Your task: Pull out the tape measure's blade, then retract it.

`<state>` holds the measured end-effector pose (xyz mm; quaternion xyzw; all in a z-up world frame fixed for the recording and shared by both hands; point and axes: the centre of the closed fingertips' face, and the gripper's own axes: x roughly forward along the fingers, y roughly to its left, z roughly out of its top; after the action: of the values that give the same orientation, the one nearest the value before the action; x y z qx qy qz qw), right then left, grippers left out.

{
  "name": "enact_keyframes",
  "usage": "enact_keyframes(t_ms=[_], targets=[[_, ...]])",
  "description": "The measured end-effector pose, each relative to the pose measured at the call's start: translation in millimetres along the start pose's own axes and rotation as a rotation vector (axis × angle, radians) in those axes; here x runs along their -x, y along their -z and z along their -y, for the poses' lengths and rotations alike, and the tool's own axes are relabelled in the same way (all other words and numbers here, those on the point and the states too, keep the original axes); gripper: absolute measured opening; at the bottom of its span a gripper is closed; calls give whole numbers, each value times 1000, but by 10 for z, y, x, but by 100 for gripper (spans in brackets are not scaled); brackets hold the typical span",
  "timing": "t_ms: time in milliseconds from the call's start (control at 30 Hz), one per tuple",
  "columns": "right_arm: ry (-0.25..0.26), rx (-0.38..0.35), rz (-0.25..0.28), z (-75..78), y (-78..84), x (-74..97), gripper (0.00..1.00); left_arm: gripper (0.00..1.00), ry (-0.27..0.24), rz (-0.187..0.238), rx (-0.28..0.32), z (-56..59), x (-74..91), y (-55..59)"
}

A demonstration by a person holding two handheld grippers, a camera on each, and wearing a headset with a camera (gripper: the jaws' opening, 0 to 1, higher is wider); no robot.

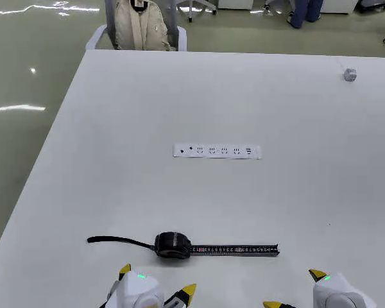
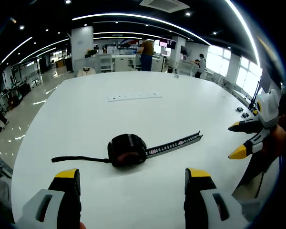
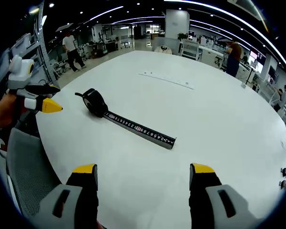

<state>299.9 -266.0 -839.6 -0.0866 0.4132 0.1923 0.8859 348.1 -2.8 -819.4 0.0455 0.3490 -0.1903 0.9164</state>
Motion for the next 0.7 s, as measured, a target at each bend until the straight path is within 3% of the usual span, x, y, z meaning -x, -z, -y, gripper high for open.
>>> enact_keyframes(t_ms=[500, 700], targets=[[-47, 81, -53, 63, 89, -180, 79, 87, -24, -17, 0, 18, -98, 34], [-65, 120, -73, 106, 103, -254, 79, 87, -41, -18, 9, -30, -145, 25]])
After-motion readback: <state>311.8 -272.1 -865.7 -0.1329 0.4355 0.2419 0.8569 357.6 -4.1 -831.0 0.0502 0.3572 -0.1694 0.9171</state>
